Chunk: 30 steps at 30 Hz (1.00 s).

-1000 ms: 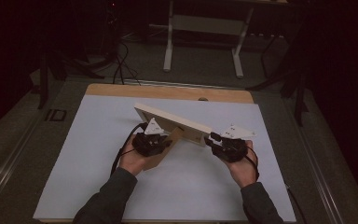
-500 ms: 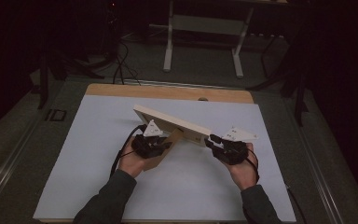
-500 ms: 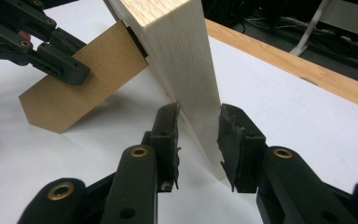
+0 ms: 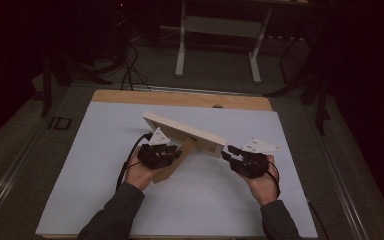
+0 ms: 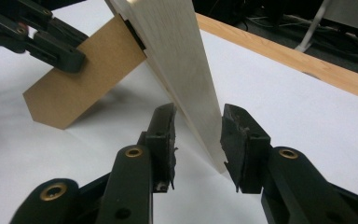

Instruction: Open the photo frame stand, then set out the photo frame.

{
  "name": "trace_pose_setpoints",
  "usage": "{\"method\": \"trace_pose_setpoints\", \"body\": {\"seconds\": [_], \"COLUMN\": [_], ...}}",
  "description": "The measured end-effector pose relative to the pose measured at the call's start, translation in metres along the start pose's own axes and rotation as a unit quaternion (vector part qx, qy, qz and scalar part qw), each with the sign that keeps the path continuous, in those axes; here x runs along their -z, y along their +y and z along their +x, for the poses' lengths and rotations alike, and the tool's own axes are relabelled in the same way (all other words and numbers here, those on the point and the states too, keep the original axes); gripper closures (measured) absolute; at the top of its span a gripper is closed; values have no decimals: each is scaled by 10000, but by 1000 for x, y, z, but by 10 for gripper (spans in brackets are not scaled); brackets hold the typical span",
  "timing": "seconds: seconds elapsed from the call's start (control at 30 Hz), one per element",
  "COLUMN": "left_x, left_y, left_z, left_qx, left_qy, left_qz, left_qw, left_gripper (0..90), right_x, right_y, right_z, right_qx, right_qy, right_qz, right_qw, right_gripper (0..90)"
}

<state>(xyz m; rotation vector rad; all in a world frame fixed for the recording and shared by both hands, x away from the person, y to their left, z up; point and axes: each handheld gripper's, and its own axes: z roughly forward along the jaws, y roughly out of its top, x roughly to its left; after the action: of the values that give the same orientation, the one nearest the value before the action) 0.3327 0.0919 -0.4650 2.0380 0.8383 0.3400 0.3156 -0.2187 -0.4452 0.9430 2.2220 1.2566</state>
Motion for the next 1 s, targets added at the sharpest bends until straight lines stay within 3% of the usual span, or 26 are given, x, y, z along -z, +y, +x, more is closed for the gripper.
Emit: {"method": "trace_pose_setpoints", "body": {"seconds": [0.53, 0.9, 1.0], "left_x": [17, 31, 34], "left_y": [-3, -5, -5], "left_z": [13, 23, 28], "left_qx": [209, 384, 437], "left_qy": [32, 159, 207], "left_qz": [-224, -441, -467], "left_qw": [9995, 9982, 9977], "left_gripper": [695, 695, 697], "right_x": [8, 6, 2], "right_y": [-12, -14, -13], "right_z": [-19, -41, -47], "right_qx": [-262, -875, -943], "right_qy": [-117, -109, -151], "right_qz": [3, -157, -124], "right_qw": [9996, 9960, 9954], "right_gripper": [640, 633, 629]}}
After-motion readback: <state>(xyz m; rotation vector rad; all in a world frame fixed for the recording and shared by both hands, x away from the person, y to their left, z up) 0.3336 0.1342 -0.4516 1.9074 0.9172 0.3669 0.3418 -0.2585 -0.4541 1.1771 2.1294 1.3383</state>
